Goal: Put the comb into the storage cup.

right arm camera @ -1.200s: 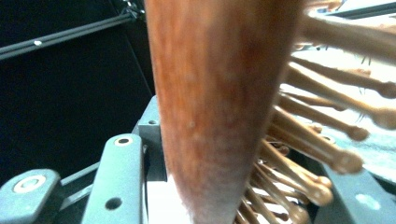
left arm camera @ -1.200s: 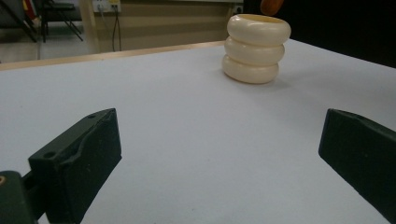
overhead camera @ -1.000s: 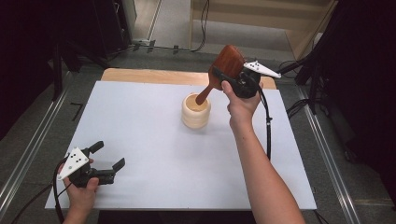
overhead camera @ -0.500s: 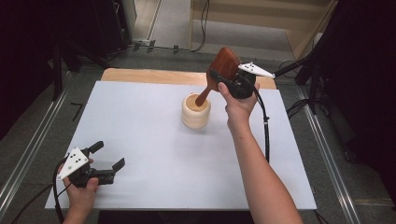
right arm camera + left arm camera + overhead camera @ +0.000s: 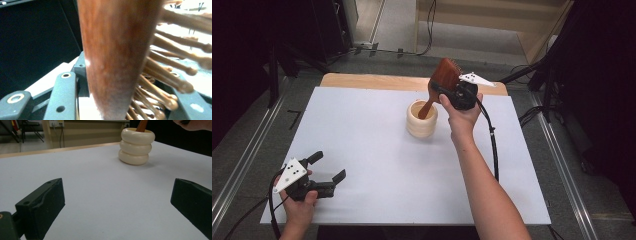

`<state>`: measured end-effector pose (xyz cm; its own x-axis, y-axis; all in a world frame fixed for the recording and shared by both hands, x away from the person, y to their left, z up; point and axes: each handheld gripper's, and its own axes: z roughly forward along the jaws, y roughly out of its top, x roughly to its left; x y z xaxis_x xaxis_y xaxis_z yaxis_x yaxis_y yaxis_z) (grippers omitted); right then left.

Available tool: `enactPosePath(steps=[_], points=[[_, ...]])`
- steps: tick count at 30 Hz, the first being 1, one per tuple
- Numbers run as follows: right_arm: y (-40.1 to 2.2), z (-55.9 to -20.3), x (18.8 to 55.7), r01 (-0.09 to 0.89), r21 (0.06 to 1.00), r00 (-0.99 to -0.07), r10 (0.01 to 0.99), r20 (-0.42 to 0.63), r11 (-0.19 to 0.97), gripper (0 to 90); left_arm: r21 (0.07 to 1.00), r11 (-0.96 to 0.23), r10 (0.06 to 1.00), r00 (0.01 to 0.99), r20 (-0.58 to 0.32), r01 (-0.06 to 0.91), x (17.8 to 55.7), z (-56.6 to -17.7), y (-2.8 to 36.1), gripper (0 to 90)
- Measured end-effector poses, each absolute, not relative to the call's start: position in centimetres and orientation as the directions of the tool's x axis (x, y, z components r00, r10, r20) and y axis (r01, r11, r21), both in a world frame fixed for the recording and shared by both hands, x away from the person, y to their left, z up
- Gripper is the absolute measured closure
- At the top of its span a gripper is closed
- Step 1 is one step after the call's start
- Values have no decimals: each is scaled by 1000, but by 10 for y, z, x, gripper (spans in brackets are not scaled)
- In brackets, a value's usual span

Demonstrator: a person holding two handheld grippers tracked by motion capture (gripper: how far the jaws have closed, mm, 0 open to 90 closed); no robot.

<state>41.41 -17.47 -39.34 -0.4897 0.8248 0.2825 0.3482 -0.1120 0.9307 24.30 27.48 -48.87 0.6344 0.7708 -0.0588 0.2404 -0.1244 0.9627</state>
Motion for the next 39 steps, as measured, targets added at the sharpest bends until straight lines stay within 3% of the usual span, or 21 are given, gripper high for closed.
enactPosePath(steps=[21,33,39], points=[[-157,-429,416,394,914,-482,827,291,-92,506,962,-126,770,636,-58,240,243,-489,275,0],[-156,-440,417,409,903,-474,816,332,-130,506,962,-126,770,636,-58,241,243,-489,275,0],[-160,-447,419,432,878,-448,796,407,-206,504,962,-126,769,636,-59,242,243,-489,275,0]])
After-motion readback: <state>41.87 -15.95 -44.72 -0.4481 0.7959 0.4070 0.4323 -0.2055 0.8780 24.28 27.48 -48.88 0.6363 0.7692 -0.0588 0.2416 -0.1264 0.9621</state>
